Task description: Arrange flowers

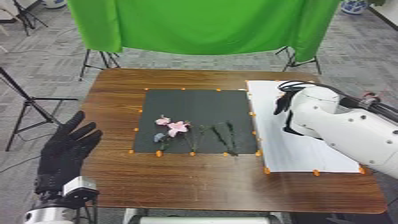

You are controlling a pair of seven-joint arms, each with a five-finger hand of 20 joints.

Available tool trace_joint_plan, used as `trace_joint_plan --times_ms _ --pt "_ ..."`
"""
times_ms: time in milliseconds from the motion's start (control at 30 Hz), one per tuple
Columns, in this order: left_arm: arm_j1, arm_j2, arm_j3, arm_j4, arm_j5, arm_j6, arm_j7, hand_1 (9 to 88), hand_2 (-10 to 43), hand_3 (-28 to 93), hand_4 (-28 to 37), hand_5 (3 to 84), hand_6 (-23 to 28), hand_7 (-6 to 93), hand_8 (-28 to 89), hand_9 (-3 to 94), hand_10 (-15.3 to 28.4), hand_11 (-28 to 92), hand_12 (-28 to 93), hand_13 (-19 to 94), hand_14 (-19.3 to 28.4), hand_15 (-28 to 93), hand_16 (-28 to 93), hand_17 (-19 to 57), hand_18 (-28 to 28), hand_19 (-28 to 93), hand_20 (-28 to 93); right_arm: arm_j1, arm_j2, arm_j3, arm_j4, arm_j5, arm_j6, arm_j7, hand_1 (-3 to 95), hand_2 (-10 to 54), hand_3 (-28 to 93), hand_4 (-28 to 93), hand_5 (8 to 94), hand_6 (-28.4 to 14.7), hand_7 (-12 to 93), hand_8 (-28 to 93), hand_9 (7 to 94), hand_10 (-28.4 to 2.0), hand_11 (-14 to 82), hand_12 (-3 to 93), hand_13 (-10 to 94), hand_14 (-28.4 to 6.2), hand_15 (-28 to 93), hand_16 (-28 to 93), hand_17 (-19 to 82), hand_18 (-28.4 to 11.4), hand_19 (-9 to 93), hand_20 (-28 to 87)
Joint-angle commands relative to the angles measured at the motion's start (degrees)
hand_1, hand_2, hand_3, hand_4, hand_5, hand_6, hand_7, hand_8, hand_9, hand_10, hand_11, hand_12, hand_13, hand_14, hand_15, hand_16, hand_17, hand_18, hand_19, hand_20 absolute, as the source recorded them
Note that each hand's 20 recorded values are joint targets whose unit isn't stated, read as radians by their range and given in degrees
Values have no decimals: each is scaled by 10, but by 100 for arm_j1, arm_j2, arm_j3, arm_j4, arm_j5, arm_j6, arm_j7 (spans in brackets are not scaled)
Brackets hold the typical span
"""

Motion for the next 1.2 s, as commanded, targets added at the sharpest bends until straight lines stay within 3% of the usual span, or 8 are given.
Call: trace_joint_plan --times_ms 33,200,333,700,733,767,1067,1200 --pt "-25 -124 20 40 104 -120 -115 282 67 643 -231 369 92 110 -82 324 189 300 113 218 257 578 -122 -88 234 468 97 99 -12 -83 -3 -163 144 72 315 -5 775 -211 449 -16 144 -106 680 -172 409 195 762 -77 837 174 589 -169 932 437" --pt "-69 -71 59 44 85 -107 -71 282 66 644 -231 369 92 110 -83 323 190 299 113 218 257 579 -122 -88 234 468 96 223 -92 -191 100 -190 157 41 313 -5 776 -211 450 -18 144 -107 684 -172 406 192 761 -79 832 175 589 -167 932 426" --pt "-114 -137 79 54 157 -146 -168 283 67 644 -231 369 92 111 -82 323 189 298 113 218 257 580 -122 -88 235 469 96 269 -167 -209 245 -153 107 83 312 -4 775 -211 435 -22 141 -107 686 -173 401 191 762 -80 829 175 590 -166 932 417" --pt "-101 -199 76 55 160 -141 -152 284 67 643 -230 370 94 110 -83 323 188 299 115 218 257 580 -122 -87 235 470 95 45 -435 35 502 -9 -365 76 323 -1 762 -215 438 -6 143 -108 692 -170 389 189 758 -82 815 175 587 -165 932 387" --pt "-118 -243 65 59 189 -159 -214 285 67 643 -231 371 94 110 -83 323 189 300 114 218 257 580 -122 -87 234 470 95 -6 -462 92 515 4 -436 112 325 -1 759 -215 451 -3 146 -110 692 -169 385 189 754 -84 808 173 584 -163 932 370" --pt "-97 -233 69 54 155 -169 -158 285 68 643 -231 371 94 110 -83 323 189 299 114 218 257 580 -122 -87 234 470 95 4 -473 59 522 -18 -424 92 326 -1 757 -215 462 -2 148 -113 693 -168 380 188 751 -86 804 172 581 -163 932 350" --pt "-147 -275 68 67 200 -186 -245 286 69 643 -230 371 94 110 -83 324 189 299 113 218 257 580 -122 -88 236 472 94 -59 -452 -30 530 -137 -296 66 356 -6 743 -220 526 4 154 -115 692 -166 326 180 737 -94 743 162 570 -143 932 158" --pt "-205 -294 99 74 242 -205 -292 286 69 643 -230 371 94 110 -83 323 190 299 113 218 258 581 -122 -88 236 472 94 66 -412 -391 540 -355 239 -6 370 -5 731 -231 544 10 166 -121 696 -156 308 175 740 -92 716 154 570 -134 932 94"
